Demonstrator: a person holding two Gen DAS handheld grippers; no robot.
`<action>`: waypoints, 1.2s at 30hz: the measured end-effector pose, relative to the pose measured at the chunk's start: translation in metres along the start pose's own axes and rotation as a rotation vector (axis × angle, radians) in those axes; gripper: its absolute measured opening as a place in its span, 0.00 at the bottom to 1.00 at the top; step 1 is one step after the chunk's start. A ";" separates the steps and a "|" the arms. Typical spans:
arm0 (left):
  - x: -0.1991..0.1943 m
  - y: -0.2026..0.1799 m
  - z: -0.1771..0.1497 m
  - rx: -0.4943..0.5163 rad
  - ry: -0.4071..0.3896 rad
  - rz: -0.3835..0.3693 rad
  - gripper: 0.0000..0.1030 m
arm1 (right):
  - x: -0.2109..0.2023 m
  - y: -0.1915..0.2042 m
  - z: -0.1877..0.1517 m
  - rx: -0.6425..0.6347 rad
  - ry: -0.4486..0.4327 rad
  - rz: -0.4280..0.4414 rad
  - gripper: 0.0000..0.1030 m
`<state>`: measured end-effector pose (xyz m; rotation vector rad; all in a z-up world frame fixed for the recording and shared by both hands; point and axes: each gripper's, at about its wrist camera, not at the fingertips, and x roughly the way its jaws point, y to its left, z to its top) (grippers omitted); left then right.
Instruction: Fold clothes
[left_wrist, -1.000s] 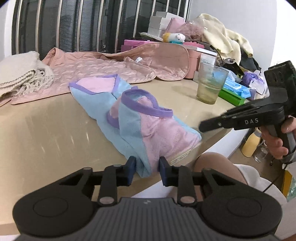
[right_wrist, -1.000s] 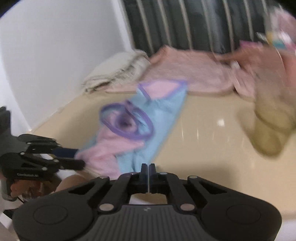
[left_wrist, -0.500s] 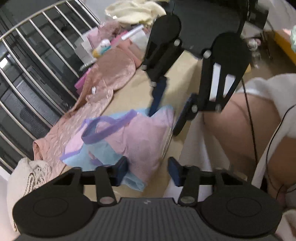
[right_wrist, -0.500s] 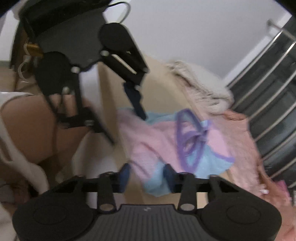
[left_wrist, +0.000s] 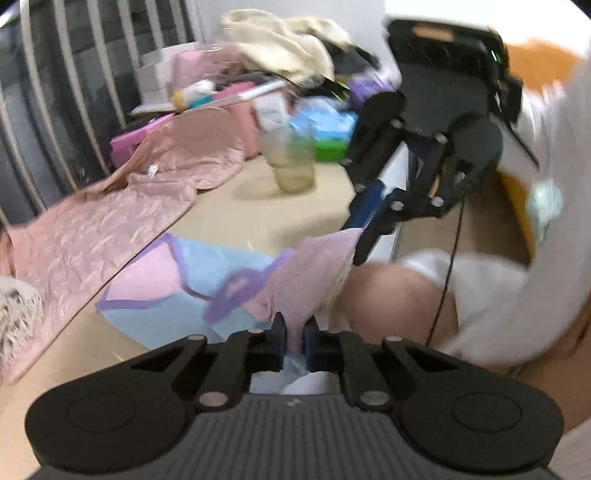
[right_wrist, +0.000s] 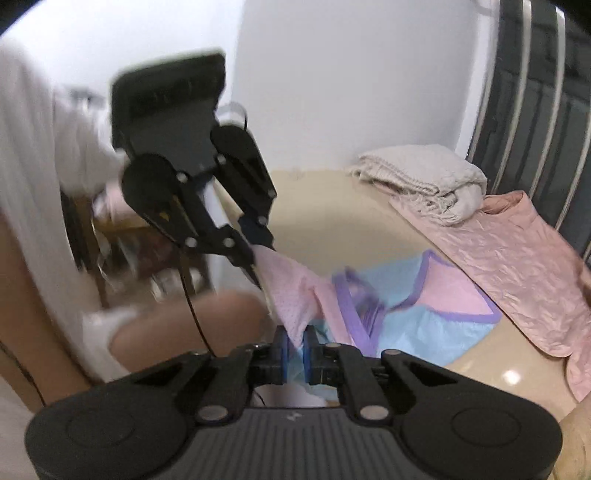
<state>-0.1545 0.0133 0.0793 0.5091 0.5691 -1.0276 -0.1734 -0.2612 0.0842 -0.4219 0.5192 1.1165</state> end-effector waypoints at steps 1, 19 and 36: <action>0.004 0.019 0.003 -0.058 -0.009 -0.019 0.08 | 0.001 -0.014 0.004 0.028 -0.011 0.007 0.07; 0.024 0.075 -0.021 -0.725 -0.178 0.215 0.43 | 0.030 -0.085 -0.025 0.516 -0.229 -0.200 0.20; 0.045 0.135 -0.004 -0.858 -0.054 0.475 0.41 | 0.074 -0.101 0.004 0.501 -0.049 -0.340 0.41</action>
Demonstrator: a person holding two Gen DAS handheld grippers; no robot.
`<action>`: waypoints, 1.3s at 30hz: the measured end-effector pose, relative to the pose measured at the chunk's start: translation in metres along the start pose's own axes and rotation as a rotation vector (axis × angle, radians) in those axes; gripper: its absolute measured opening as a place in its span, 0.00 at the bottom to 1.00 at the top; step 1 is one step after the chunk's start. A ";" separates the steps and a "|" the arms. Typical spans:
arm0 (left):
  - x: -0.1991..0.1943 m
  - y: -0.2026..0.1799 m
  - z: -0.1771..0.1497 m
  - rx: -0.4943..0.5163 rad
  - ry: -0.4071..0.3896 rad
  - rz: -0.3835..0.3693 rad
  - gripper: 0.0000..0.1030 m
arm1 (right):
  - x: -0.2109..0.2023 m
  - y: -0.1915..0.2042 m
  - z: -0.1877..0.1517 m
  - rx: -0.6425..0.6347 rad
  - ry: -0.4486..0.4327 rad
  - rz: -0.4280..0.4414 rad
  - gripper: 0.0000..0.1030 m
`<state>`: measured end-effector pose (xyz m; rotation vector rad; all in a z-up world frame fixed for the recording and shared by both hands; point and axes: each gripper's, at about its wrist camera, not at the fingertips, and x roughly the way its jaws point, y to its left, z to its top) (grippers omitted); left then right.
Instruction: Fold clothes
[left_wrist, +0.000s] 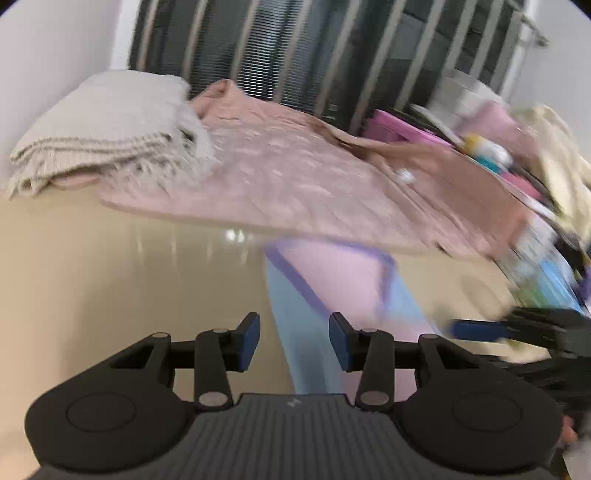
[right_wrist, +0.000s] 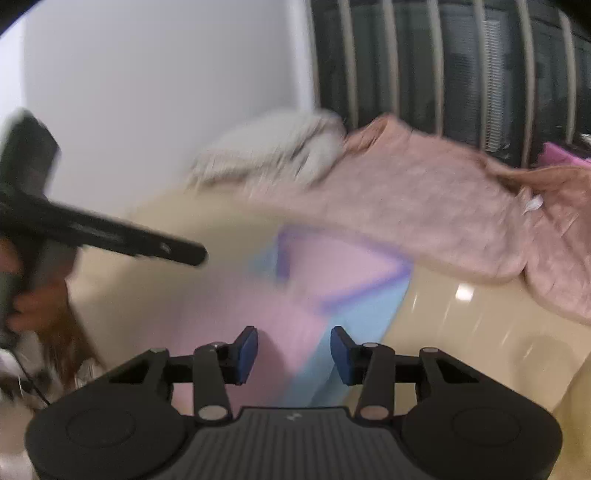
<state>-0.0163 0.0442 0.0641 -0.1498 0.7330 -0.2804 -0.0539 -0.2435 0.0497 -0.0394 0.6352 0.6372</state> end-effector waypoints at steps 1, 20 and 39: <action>0.013 0.002 0.013 -0.003 0.015 0.019 0.41 | 0.003 -0.009 0.015 0.057 -0.005 -0.016 0.42; 0.061 -0.006 0.032 0.007 0.001 0.076 0.04 | 0.071 -0.053 0.059 0.111 0.086 -0.258 0.02; -0.069 -0.016 -0.079 -0.074 -0.187 -0.033 0.44 | -0.047 0.025 -0.032 0.025 -0.120 -0.100 0.37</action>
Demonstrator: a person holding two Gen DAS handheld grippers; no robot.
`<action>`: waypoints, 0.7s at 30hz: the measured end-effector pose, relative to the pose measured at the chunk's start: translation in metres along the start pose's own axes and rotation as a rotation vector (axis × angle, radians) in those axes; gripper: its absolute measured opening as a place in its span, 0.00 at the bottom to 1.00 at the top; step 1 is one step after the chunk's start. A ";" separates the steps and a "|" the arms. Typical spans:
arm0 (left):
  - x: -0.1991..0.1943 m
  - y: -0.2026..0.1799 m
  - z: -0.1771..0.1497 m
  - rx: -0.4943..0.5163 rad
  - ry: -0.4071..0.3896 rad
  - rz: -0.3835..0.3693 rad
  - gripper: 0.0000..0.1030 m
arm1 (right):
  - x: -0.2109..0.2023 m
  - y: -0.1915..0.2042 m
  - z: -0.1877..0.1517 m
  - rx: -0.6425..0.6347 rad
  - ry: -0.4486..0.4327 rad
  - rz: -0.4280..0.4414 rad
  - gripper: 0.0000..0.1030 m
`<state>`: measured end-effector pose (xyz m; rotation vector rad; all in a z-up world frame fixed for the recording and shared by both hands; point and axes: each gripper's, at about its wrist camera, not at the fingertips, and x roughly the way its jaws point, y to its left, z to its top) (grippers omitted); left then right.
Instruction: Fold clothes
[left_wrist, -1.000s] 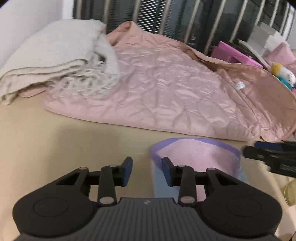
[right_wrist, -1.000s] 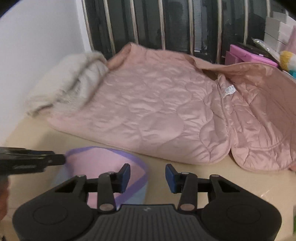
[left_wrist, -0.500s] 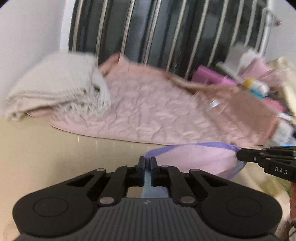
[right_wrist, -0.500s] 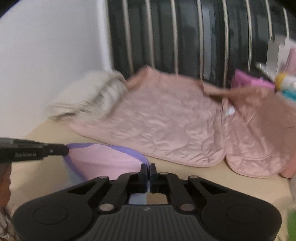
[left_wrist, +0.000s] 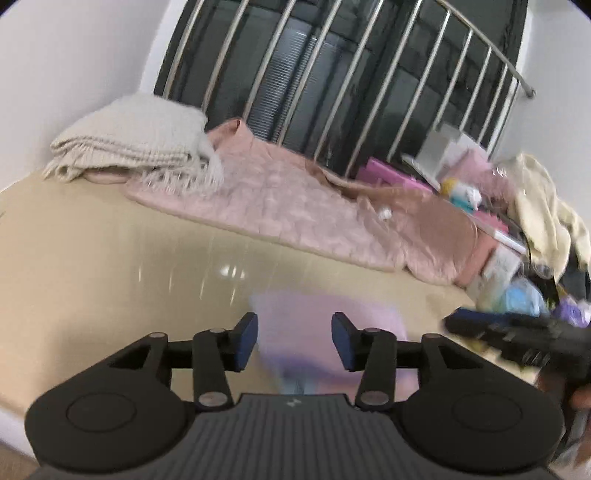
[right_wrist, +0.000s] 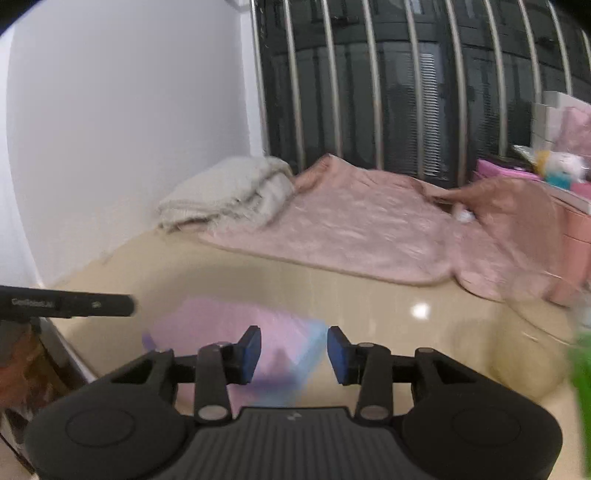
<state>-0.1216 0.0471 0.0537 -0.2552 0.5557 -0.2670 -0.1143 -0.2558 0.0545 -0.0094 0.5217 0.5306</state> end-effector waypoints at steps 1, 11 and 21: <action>0.008 -0.005 0.001 0.002 0.009 0.017 0.44 | 0.013 0.004 0.000 0.007 0.015 0.029 0.37; 0.031 -0.027 -0.031 0.127 0.076 0.154 0.51 | 0.032 -0.013 -0.019 0.139 0.051 -0.135 0.36; 0.026 -0.031 -0.038 0.068 0.104 0.146 0.61 | 0.048 0.015 -0.027 0.016 0.052 -0.184 0.48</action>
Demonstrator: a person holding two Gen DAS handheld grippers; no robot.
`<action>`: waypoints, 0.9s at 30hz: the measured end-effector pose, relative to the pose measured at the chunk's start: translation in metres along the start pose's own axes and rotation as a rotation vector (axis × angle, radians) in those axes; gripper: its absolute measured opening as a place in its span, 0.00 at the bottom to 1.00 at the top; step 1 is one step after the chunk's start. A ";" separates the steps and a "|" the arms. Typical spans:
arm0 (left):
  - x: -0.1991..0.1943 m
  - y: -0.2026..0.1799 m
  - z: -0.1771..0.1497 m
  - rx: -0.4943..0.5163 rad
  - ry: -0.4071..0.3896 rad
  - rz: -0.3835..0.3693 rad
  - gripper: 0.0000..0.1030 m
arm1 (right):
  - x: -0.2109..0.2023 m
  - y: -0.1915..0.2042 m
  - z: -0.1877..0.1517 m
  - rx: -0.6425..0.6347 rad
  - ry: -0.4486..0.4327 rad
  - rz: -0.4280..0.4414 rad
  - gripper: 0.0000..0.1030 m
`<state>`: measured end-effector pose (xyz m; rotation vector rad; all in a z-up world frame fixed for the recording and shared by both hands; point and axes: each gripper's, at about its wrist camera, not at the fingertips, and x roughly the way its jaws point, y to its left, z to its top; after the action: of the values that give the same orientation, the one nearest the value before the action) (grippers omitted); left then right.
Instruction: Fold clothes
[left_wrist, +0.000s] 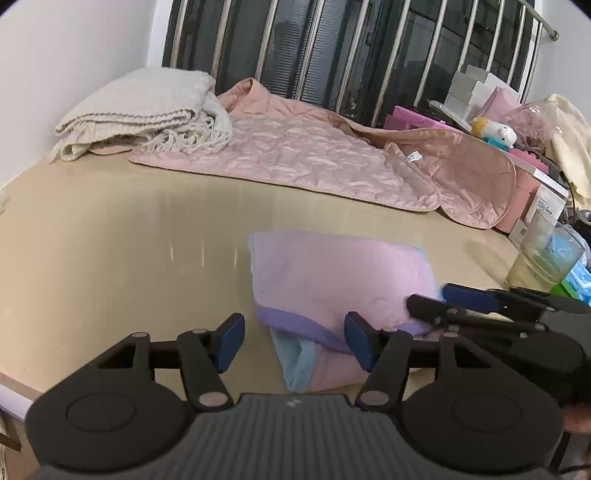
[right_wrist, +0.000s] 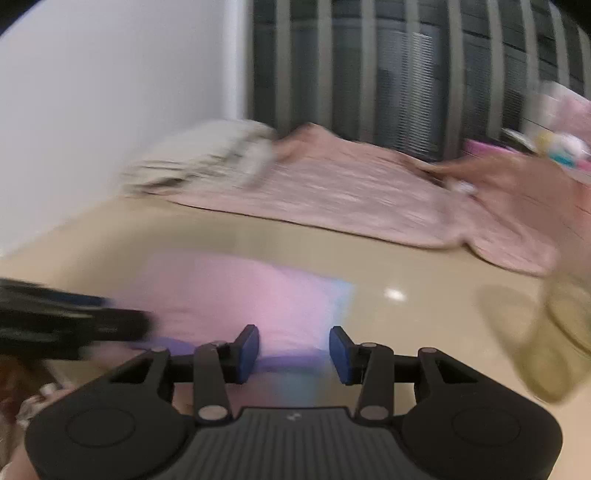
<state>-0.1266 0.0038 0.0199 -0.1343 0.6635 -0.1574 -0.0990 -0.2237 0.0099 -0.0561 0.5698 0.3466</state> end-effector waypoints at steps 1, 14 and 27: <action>-0.001 0.000 0.000 -0.005 -0.002 0.004 0.62 | -0.001 -0.007 0.000 0.034 0.003 -0.008 0.49; 0.016 0.009 0.016 -0.176 0.058 -0.036 0.69 | 0.019 -0.012 0.011 0.146 -0.009 0.094 0.63; 0.017 -0.008 0.009 -0.092 0.056 -0.092 0.23 | 0.013 0.006 -0.003 0.032 -0.022 0.092 0.27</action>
<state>-0.1092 -0.0064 0.0179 -0.2503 0.7208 -0.2196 -0.0925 -0.2150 0.0010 0.0050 0.5573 0.4270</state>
